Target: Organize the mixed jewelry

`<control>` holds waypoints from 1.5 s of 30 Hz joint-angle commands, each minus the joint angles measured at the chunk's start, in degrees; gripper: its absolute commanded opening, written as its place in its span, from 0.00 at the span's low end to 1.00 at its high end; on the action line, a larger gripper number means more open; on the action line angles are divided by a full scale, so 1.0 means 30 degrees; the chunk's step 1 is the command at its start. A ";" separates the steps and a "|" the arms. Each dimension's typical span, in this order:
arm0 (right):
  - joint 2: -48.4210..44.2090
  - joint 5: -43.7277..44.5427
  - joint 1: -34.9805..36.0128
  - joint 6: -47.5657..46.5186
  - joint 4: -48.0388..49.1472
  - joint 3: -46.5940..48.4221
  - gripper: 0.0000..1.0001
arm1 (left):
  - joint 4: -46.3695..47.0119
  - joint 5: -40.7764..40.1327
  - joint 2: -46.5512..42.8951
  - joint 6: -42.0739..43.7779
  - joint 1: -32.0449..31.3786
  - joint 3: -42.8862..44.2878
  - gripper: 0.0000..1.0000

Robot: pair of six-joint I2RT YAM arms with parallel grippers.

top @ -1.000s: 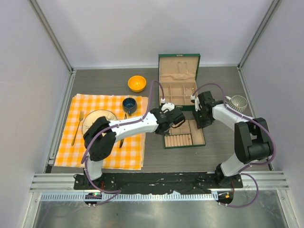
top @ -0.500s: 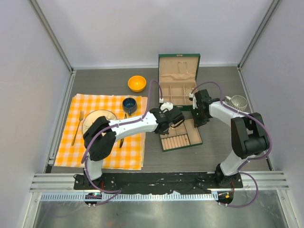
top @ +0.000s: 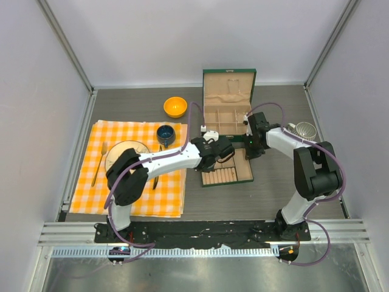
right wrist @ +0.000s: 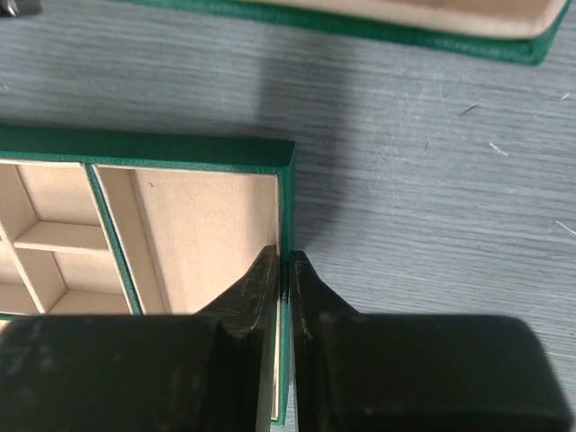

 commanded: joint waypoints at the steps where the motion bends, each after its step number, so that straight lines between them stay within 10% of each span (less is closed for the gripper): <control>1: 0.0034 -0.0529 0.0168 0.1442 0.1120 0.1094 0.02 | -0.0304 -0.0474 -0.0938 -0.0473 0.0229 0.0170 0.00; 45: -0.0992 -0.0382 0.0608 0.1971 0.1619 -0.0400 0.04 | 0.0077 -0.0856 -0.0088 -0.0238 0.0258 -0.0768 0.00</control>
